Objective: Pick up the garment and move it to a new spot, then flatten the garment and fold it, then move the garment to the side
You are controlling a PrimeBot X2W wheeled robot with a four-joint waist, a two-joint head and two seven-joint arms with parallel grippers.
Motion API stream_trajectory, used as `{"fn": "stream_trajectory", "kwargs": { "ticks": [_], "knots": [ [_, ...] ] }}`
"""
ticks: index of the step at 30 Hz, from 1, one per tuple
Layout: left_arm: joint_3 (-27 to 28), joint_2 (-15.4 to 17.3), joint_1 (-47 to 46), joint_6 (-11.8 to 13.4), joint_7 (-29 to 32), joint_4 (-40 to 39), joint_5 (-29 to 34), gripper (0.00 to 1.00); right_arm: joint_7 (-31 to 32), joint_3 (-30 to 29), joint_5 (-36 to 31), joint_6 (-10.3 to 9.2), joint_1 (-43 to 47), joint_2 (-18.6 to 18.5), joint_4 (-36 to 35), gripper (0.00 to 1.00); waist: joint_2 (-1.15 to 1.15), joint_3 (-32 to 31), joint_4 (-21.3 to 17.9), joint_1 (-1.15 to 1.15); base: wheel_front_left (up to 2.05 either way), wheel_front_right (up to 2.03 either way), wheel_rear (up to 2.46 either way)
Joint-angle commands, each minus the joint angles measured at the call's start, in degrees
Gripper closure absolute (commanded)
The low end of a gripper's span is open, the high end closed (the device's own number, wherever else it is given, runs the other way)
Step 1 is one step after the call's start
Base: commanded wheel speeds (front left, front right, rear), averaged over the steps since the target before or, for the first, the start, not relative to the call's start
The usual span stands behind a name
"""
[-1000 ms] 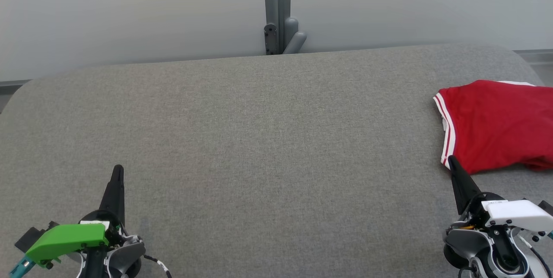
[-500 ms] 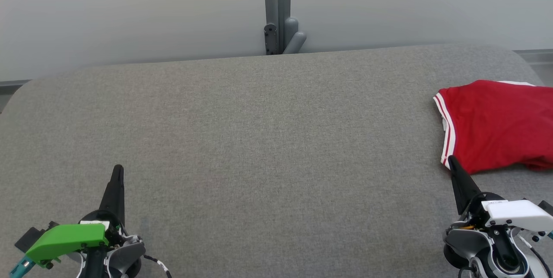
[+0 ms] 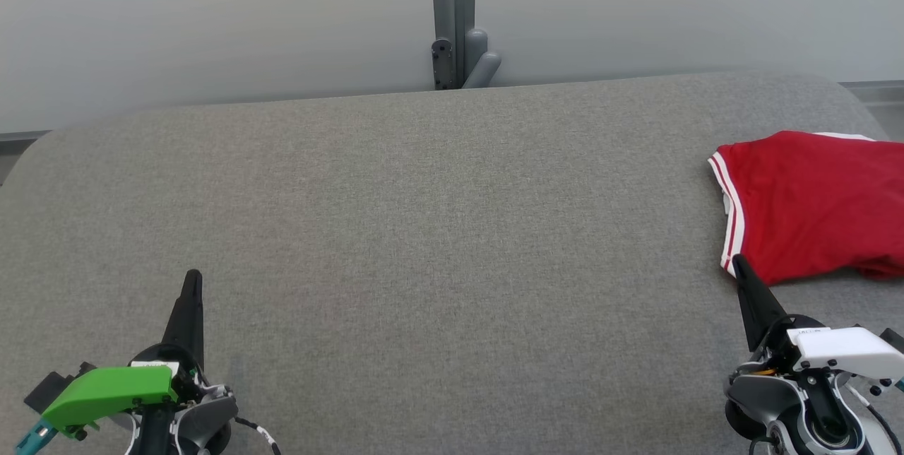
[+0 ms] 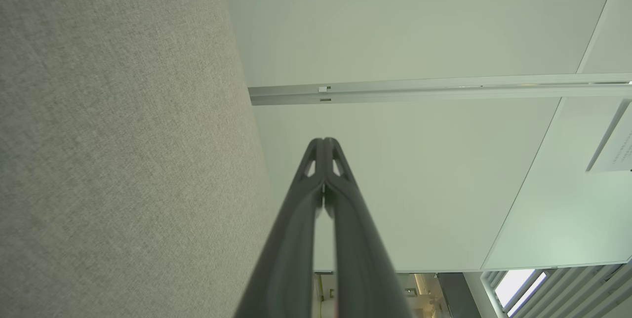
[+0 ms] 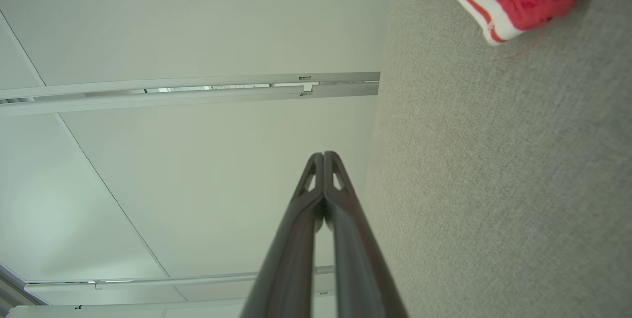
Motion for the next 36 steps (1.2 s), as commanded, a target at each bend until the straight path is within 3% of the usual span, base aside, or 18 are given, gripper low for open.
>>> {"fn": "stream_trajectory", "kwargs": {
  "ticks": [1,36],
  "knots": [
    [0.2,0.1,-0.7,-0.2,0.2,-0.2,0.3,1.00,0.1,-0.1,0.3,0.02,-0.5,-0.3,-0.2,1.00,0.64,0.0,0.0,0.00,0.00,0.00,0.00],
    [0.2,0.1,-0.7,-0.2,0.2,-0.2,0.4,1.00,0.1,-0.1,0.3,0.02,-0.5,-0.3,-0.2,1.00,0.64,0.0,0.0,0.00,0.00,0.00,0.00]
  ]
}}
